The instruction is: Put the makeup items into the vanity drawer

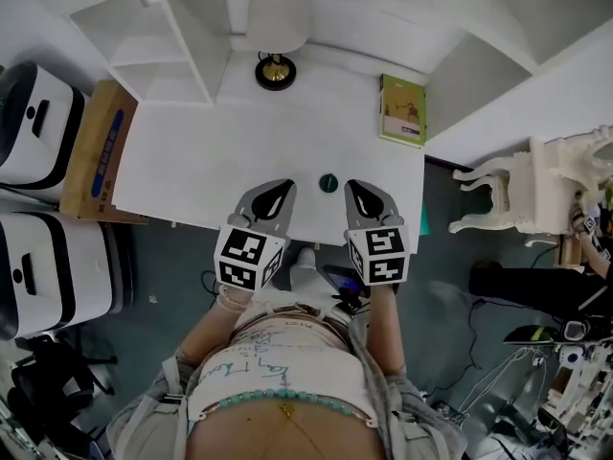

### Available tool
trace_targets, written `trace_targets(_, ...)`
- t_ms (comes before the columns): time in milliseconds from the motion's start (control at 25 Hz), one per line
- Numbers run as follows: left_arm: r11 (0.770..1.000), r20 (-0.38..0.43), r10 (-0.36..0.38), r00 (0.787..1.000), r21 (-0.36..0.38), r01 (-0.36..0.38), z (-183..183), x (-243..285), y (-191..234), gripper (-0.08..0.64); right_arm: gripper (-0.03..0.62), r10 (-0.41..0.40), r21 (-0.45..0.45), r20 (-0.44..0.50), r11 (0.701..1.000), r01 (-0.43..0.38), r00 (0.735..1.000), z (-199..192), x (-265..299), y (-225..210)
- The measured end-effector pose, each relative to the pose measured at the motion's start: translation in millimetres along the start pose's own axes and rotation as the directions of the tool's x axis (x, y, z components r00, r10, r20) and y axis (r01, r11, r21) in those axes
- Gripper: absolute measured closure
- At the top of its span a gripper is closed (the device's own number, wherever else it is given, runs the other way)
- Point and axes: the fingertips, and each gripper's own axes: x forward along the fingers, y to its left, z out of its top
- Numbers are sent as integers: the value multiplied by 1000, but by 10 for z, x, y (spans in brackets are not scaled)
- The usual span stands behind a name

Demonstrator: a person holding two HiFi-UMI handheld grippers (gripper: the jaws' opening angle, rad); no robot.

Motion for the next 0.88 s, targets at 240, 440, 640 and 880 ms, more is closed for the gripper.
trace_targets(240,997,12,76,997,-21,-76,-54,-40,63,560,563,42,-16,-43,999,-43,998,-193,194,-117)
trace_targets(440,989,6,141,990,-44,-140,-120,-111,146,558,565,100,-5,-87,995,-101,991,-356,371,-162)
trace_targets(640,979,-2,196,981,-54,-196,-161,-176,238,558,563,124,-16,-136,992,-128,983,-511,527,-221)
trace_targets(880,967,-16,246,969,-67,-247,-214,-224,307,558,564,152,-34,-193,986,-162,969,-708,730,-271)
